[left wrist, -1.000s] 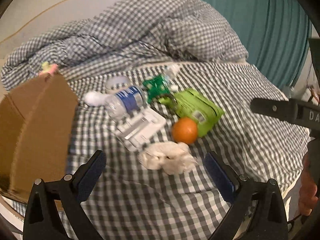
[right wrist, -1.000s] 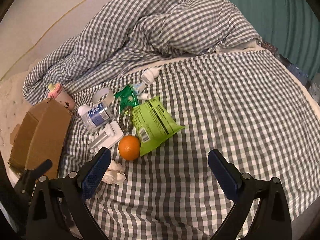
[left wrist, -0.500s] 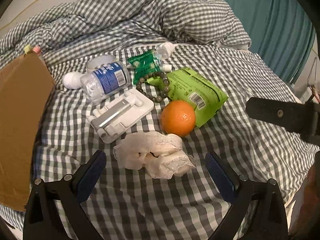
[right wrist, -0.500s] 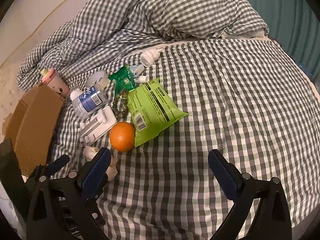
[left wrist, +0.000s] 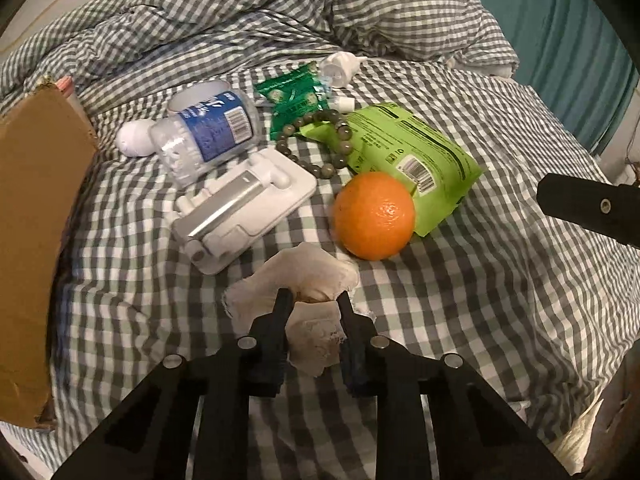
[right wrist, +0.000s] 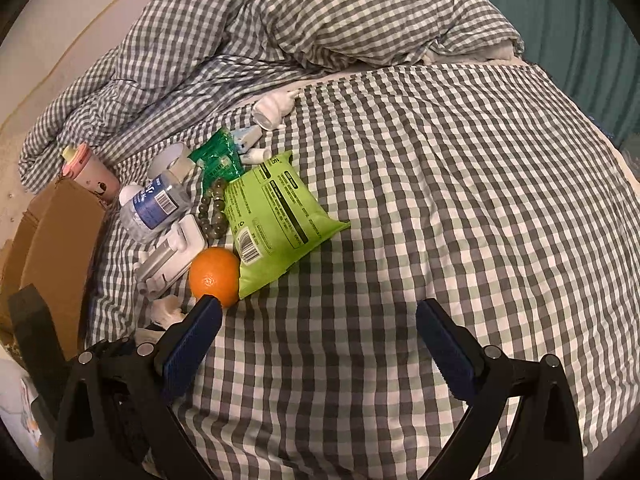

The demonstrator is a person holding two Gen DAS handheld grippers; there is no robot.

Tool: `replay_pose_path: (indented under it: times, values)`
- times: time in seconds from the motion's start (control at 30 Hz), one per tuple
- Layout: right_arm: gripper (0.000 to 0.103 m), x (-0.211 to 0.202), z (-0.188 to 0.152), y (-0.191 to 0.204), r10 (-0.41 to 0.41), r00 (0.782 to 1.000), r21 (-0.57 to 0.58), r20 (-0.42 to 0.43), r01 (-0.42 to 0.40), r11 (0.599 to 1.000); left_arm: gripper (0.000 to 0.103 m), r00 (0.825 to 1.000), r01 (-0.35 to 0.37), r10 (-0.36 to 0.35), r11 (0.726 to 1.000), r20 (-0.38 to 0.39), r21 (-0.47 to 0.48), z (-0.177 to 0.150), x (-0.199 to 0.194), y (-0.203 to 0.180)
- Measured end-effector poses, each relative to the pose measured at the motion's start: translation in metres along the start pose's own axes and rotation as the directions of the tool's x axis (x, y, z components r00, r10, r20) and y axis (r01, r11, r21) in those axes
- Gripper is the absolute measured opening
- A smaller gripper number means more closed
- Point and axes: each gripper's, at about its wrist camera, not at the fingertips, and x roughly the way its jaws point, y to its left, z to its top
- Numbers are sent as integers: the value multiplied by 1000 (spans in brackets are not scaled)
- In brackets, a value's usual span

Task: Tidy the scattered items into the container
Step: 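Grasp the crumpled white tissue with the left gripper, then hold the tissue in the left gripper while the right gripper grasps the orange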

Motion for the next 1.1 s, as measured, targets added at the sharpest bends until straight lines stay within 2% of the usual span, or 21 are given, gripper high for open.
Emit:
replay_pose_path:
  times: [0.13,0.27,0.43,0.53,0.6,0.7,1.1]
  values:
    - [98,-8,-3,11,8,1000,-27,18,-7,1000,21,999,-31,32,999,25,-32,-2,-14,14]
    - [98,-13,-8,38,-22,999,-114,48,27,993,21,995,-90,92,994,35,-62,-5,-30,34]
    - [94,-18,-14,71,19,998,-176,58,-9,984,21,991,-112,118,988,55,-109,-7,-47,59]
    - [83,-15,-19,89,37,998,-216,51,-25,976,21,991,-109,118,984,63,-141,-10,-53,74]
    - [67,-8,-22,100,40,999,-239,30,-32,970,21,990,-111,123,981,64,-159,-12,-55,81]
    - [60,4,-24,110,49,999,-253,4,-47,966,21,990,-113,125,978,62,-175,-15,-56,90]
    - [59,45,-14,110,-2,999,-238,-53,-11,971,21,990,-113,127,974,57,-198,-15,-47,106]
